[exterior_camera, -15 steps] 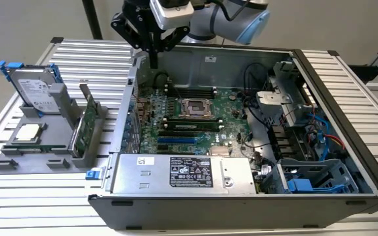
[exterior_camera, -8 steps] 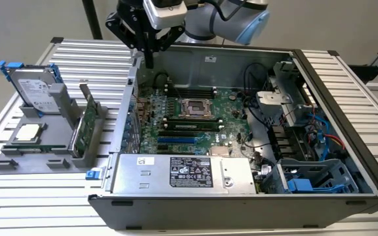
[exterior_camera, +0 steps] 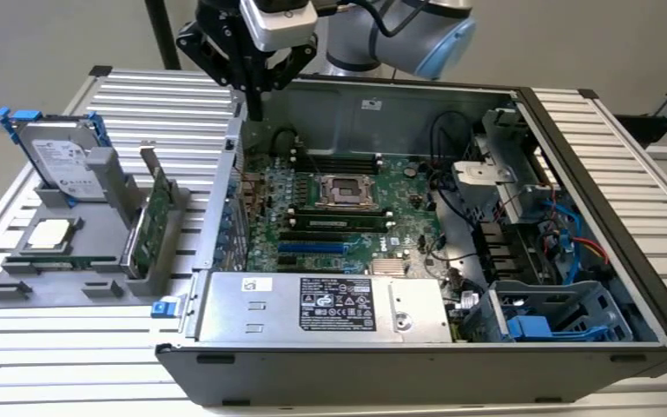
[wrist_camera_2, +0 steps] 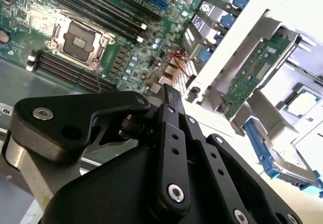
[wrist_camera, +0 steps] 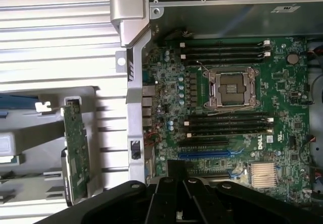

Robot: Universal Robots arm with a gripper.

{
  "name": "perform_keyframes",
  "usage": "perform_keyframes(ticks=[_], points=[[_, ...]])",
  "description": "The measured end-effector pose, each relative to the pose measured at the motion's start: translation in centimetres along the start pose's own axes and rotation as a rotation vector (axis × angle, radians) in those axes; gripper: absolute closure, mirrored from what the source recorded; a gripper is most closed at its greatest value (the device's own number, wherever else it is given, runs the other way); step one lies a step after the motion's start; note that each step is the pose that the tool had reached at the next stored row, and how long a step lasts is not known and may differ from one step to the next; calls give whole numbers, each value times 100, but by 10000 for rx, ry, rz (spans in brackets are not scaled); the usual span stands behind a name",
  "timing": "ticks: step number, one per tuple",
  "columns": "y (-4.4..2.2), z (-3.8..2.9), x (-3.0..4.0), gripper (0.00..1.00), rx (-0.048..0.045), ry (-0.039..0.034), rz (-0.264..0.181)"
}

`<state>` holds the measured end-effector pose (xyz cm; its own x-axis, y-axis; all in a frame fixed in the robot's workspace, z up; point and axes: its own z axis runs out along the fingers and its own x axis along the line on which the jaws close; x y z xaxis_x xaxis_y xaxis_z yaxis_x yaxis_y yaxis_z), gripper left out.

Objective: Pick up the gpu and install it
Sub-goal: 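Reach for the gpu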

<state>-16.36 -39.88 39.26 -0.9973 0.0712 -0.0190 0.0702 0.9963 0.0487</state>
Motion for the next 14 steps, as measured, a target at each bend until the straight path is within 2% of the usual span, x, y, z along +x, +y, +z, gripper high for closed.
perform_keyframes(ticks=[14], points=[[-10, -3, 146, 100, -1, 0, 0]])
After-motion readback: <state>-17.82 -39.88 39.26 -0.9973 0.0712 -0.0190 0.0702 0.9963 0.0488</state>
